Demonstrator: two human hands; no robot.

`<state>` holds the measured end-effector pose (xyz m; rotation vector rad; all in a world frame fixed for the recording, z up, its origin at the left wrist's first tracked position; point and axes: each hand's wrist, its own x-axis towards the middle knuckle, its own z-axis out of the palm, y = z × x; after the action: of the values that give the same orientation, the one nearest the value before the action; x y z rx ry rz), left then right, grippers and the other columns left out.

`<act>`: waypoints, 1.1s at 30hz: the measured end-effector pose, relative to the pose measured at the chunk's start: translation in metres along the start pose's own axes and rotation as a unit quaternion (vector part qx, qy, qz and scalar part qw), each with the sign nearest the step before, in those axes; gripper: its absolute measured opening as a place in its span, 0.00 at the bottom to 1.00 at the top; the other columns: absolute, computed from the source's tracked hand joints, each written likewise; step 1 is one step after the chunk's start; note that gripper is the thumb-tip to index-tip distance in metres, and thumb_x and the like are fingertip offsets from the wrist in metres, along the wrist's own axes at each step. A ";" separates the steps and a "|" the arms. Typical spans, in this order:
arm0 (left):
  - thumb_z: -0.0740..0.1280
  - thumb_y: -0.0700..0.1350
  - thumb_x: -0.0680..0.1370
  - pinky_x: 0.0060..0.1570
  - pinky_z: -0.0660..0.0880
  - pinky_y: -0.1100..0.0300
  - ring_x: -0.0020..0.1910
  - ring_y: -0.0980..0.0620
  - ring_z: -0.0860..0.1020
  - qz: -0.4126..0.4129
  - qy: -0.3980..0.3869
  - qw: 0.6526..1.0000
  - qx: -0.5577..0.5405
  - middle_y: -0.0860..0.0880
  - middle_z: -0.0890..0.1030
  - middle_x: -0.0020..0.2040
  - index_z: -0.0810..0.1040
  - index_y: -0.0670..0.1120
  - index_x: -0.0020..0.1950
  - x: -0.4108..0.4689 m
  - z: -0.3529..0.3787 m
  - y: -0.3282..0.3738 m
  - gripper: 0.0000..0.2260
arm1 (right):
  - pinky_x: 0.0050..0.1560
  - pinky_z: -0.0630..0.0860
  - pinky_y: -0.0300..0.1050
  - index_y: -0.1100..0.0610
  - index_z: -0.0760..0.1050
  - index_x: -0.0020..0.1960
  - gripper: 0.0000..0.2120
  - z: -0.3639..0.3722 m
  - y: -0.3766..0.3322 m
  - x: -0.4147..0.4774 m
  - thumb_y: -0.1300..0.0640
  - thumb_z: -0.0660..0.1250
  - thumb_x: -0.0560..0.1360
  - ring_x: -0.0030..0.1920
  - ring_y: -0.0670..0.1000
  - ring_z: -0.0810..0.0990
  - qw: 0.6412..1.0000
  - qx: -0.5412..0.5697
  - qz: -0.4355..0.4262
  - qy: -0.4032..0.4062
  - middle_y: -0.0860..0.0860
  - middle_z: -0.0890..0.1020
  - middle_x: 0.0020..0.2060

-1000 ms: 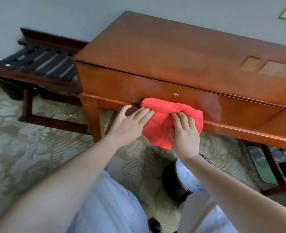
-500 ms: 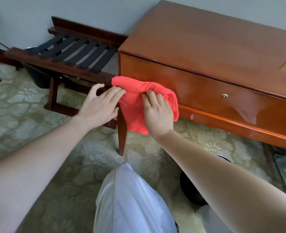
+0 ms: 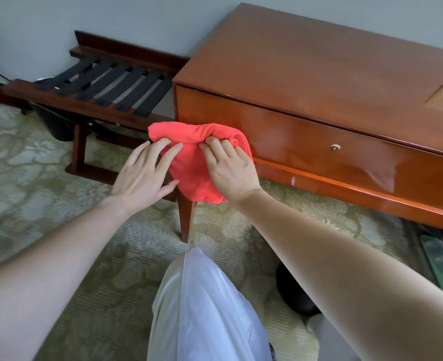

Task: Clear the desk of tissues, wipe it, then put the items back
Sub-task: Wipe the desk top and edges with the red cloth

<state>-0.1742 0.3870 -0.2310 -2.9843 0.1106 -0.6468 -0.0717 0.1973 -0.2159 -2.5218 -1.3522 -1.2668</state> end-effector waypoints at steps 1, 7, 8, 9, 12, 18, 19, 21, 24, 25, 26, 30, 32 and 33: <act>0.69 0.53 0.76 0.75 0.60 0.46 0.66 0.40 0.73 -0.004 -0.004 1.000 -0.004 0.39 0.67 0.71 0.62 0.41 0.77 0.002 -0.002 0.006 0.33 | 0.41 0.73 0.44 0.57 0.79 0.59 0.16 -0.003 0.004 -0.003 0.63 0.57 0.77 0.44 0.52 0.78 1.000 0.005 0.003 -0.001 0.51 0.81 0.52; 0.70 0.50 0.75 0.63 0.72 0.44 0.67 0.41 0.70 0.016 -0.019 0.999 -0.033 0.42 0.69 0.69 0.67 0.42 0.73 0.030 -0.018 0.051 0.29 | 0.42 0.73 0.43 0.56 0.79 0.60 0.17 -0.025 0.040 -0.039 0.63 0.56 0.77 0.45 0.52 0.78 0.999 -0.004 0.027 -0.023 0.50 0.81 0.53; 0.71 0.49 0.75 0.59 0.75 0.44 0.66 0.41 0.70 0.026 -0.021 0.999 -0.038 0.42 0.70 0.68 0.68 0.42 0.73 0.036 -0.020 0.061 0.29 | 0.42 0.73 0.43 0.56 0.79 0.59 0.17 -0.030 0.049 -0.047 0.62 0.57 0.77 0.45 0.51 0.78 0.999 -0.007 0.034 -0.020 0.50 0.81 0.53; 0.72 0.49 0.74 0.55 0.77 0.45 0.65 0.42 0.69 0.038 -0.022 0.998 -0.042 0.42 0.71 0.66 0.70 0.42 0.72 0.042 -0.021 0.071 0.28 | 0.41 0.72 0.43 0.55 0.79 0.59 0.16 -0.035 0.058 -0.055 0.62 0.57 0.77 0.44 0.51 0.78 0.999 -0.011 0.042 -0.017 0.49 0.81 0.52; 0.73 0.48 0.72 0.41 0.80 0.50 0.62 0.43 0.70 0.072 -0.018 0.996 -0.047 0.43 0.73 0.63 0.73 0.43 0.70 0.056 -0.021 0.104 0.28 | 0.39 0.72 0.43 0.54 0.79 0.58 0.14 -0.051 0.084 -0.082 0.61 0.59 0.78 0.43 0.50 0.78 0.998 -0.028 0.058 -0.020 0.48 0.81 0.51; 0.74 0.49 0.70 0.24 0.75 0.56 0.60 0.44 0.73 0.115 -0.011 0.991 -0.064 0.46 0.74 0.60 0.75 0.45 0.68 0.081 -0.021 0.180 0.28 | 0.33 0.75 0.42 0.53 0.80 0.58 0.15 -0.083 0.140 -0.135 0.62 0.58 0.78 0.42 0.49 0.78 0.992 -0.045 0.103 -0.057 0.46 0.81 0.48; 0.74 0.49 0.70 0.24 0.75 0.56 0.60 0.45 0.73 0.119 -0.015 0.990 -0.069 0.46 0.74 0.60 0.74 0.45 0.68 0.084 -0.021 0.193 0.28 | 0.32 0.75 0.42 0.53 0.80 0.57 0.15 -0.088 0.149 -0.143 0.62 0.57 0.78 0.41 0.49 0.78 0.990 -0.048 0.112 -0.067 0.46 0.81 0.48; 0.73 0.49 0.70 0.24 0.75 0.56 0.61 0.45 0.73 0.131 -0.024 0.988 -0.075 0.47 0.74 0.61 0.74 0.45 0.69 0.092 -0.021 0.218 0.28 | 0.30 0.75 0.41 0.53 0.80 0.57 0.16 -0.099 0.165 -0.160 0.62 0.57 0.77 0.41 0.49 0.78 0.987 -0.054 0.132 -0.081 0.46 0.81 0.47; 0.74 0.49 0.70 0.23 0.74 0.58 0.60 0.46 0.73 0.163 -0.036 0.983 -0.076 0.48 0.74 0.61 0.74 0.46 0.70 0.106 -0.022 0.257 0.29 | 0.27 0.74 0.41 0.52 0.80 0.56 0.15 -0.116 0.192 -0.188 0.60 0.57 0.76 0.41 0.49 0.78 0.979 -0.069 0.166 -0.101 0.45 0.80 0.46; 0.74 0.49 0.70 0.23 0.74 0.58 0.60 0.46 0.73 0.175 -0.038 0.981 -0.073 0.48 0.75 0.61 0.74 0.46 0.70 0.111 -0.022 0.271 0.29 | 0.26 0.73 0.41 0.52 0.80 0.56 0.15 -0.122 0.201 -0.198 0.60 0.57 0.76 0.41 0.49 0.78 0.976 -0.076 0.177 -0.106 0.45 0.80 0.46; 0.74 0.49 0.69 0.23 0.74 0.58 0.60 0.47 0.74 0.186 -0.040 0.979 -0.069 0.47 0.75 0.61 0.73 0.46 0.70 0.116 -0.022 0.286 0.30 | 0.26 0.73 0.41 0.52 0.80 0.56 0.15 -0.128 0.211 -0.207 0.60 0.57 0.76 0.41 0.49 0.78 0.972 -0.083 0.187 -0.111 0.45 0.80 0.46; 0.74 0.50 0.68 0.24 0.75 0.56 0.62 0.46 0.73 0.223 -0.042 0.972 -0.059 0.47 0.75 0.63 0.72 0.45 0.72 0.133 -0.020 0.341 0.33 | 0.24 0.72 0.41 0.52 0.80 0.55 0.15 -0.148 0.246 -0.243 0.59 0.57 0.75 0.41 0.50 0.78 0.960 -0.103 0.223 -0.135 0.46 0.79 0.46; 0.75 0.49 0.65 0.22 0.74 0.56 0.60 0.45 0.75 0.245 -0.032 0.967 -0.059 0.46 0.76 0.61 0.74 0.44 0.70 0.141 -0.020 0.366 0.34 | 0.23 0.72 0.42 0.53 0.80 0.55 0.16 -0.156 0.263 -0.260 0.59 0.56 0.75 0.41 0.50 0.79 0.952 -0.111 0.244 -0.147 0.47 0.80 0.46; 0.76 0.49 0.64 0.21 0.74 0.57 0.59 0.45 0.76 0.259 -0.025 0.964 -0.058 0.46 0.77 0.61 0.75 0.43 0.69 0.145 -0.019 0.379 0.34 | 0.23 0.72 0.42 0.53 0.79 0.55 0.16 -0.161 0.271 -0.269 0.59 0.55 0.75 0.42 0.51 0.79 0.948 -0.113 0.255 -0.151 0.47 0.80 0.47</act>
<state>-0.0698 -0.0038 -0.1921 -2.8762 0.9137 -0.5084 -0.0660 -0.2161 -0.1924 -3.0330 -0.5166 -1.0046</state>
